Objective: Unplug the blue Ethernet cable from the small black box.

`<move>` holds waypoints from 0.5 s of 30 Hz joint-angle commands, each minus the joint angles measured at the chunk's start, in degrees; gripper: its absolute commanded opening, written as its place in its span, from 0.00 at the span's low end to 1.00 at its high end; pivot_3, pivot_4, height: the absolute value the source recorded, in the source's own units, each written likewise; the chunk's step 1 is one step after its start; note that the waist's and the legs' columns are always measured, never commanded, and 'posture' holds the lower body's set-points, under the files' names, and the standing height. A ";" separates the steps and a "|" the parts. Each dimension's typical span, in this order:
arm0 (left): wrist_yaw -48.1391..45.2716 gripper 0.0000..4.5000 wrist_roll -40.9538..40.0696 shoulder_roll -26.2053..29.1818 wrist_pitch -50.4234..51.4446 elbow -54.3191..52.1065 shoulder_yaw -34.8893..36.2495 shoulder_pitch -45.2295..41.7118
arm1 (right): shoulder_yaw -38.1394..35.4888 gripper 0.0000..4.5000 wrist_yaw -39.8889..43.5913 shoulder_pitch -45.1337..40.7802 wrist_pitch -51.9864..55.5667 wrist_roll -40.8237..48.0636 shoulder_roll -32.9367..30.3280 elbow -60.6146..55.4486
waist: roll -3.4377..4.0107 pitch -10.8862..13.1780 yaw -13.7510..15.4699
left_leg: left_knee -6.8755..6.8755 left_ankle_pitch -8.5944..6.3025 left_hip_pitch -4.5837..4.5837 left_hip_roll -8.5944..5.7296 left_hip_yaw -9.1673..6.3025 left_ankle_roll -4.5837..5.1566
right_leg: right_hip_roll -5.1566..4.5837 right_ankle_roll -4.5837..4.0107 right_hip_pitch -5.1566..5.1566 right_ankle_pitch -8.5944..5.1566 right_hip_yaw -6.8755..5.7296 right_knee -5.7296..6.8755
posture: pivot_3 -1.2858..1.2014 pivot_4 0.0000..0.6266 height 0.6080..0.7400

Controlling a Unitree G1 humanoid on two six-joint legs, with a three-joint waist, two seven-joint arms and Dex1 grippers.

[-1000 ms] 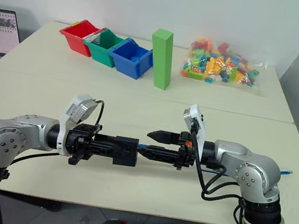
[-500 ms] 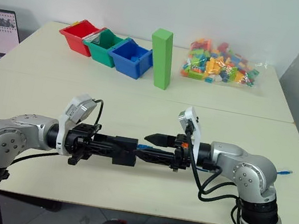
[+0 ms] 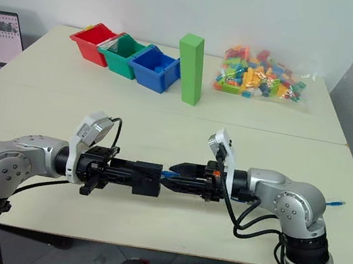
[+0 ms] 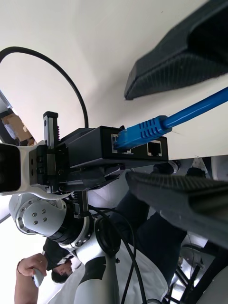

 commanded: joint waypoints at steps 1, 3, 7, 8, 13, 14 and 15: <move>-0.54 0.18 -0.29 0.21 -0.75 -0.88 0.48 -0.09 | -0.14 0.32 0.92 -1.26 -0.59 0.63 -0.28 -0.97 | 0.00 0.00 0.00 | 0.00 0.00 0.00 0.00 0.00 0.00 | 0.00 0.00 0.00 0.00 0.00 0.00 | 0.52 0.24 1.00; -0.75 0.18 -0.09 0.32 -0.91 -0.94 0.17 -0.05 | -0.25 0.22 0.92 -1.34 -0.50 0.78 -0.14 -0.82 | 0.00 0.00 0.00 | -0.01 0.00 0.00 0.00 0.00 0.00 | 0.00 0.00 0.00 0.00 0.00 -0.01 | 0.52 0.24 1.00; -1.02 0.18 0.04 0.46 -1.05 -1.31 -0.05 0.32 | -0.39 0.03 1.32 -1.44 0.00 1.22 -0.14 -0.77 | 0.00 0.00 0.00 | -0.01 0.00 0.00 0.00 0.00 0.00 | 0.00 0.00 0.00 0.00 0.00 -0.01 | 0.52 0.24 1.00; -1.18 0.18 0.01 0.49 -1.09 -1.39 -0.11 0.40 | -0.41 0.01 1.48 -1.48 0.25 1.36 -0.19 -0.74 | 0.00 0.00 0.00 | -0.01 0.00 0.00 0.00 0.00 0.00 | 0.00 0.00 0.00 0.00 0.00 -0.02 | 0.52 0.24 1.00; -1.82 0.18 0.05 0.64 -1.29 -1.94 -0.38 0.84 | -0.38 0.01 1.98 -1.59 1.18 1.80 -0.42 -0.81 | 0.00 0.00 -0.01 | -0.01 0.00 0.00 0.00 0.00 0.00 | 0.00 0.00 0.00 0.00 0.00 -0.02 | 0.52 0.24 1.00; -1.84 0.18 0.07 0.61 -1.27 -2.00 -0.42 0.86 | -0.46 0.01 2.01 -1.59 1.35 1.92 -0.43 -0.80 | 0.00 0.00 -0.01 | -0.01 0.00 0.00 0.00 0.00 0.00 | 0.00 0.00 0.00 0.00 0.00 -0.02 | 0.52 0.24 1.00; -1.96 0.18 0.15 0.63 -1.33 -2.18 -0.51 1.05 | -0.73 0.01 1.71 -1.56 2.09 2.50 -0.23 -0.55 | 0.00 0.00 -0.01 | -0.01 0.00 0.00 0.00 0.00 0.00 | 0.00 0.00 0.00 0.00 0.00 -0.02 | 0.52 0.24 1.00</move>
